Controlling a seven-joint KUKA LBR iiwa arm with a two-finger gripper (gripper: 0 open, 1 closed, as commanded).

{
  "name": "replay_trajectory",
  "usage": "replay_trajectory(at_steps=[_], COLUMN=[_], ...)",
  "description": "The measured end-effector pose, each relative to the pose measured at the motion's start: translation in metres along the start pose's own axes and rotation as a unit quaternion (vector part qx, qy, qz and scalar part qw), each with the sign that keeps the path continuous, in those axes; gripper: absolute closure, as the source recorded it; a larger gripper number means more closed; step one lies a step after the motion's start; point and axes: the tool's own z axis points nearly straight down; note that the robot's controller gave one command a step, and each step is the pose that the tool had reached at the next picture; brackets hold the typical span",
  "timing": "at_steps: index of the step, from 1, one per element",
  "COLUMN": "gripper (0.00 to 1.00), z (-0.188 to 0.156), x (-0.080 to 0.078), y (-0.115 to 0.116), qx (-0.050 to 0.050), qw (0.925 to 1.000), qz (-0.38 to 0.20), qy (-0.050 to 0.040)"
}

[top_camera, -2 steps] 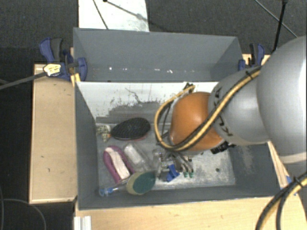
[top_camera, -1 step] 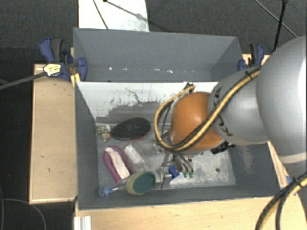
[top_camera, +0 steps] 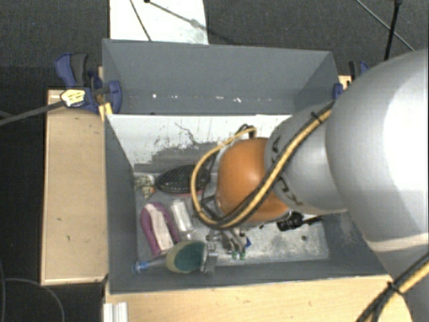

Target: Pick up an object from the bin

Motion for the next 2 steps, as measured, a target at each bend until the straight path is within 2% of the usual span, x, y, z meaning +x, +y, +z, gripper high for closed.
replay_trajectory(at_steps=[1, 2], gripper=[1.00, 1.00], z=[0.002, -0.180], x=[0.002, -0.023], y=[-0.001, 0.016], qx=[0.001, -0.002], qw=[1.0000, 0.9997], qz=[0.002, 0.023], qy=[0.0029, -0.0044])
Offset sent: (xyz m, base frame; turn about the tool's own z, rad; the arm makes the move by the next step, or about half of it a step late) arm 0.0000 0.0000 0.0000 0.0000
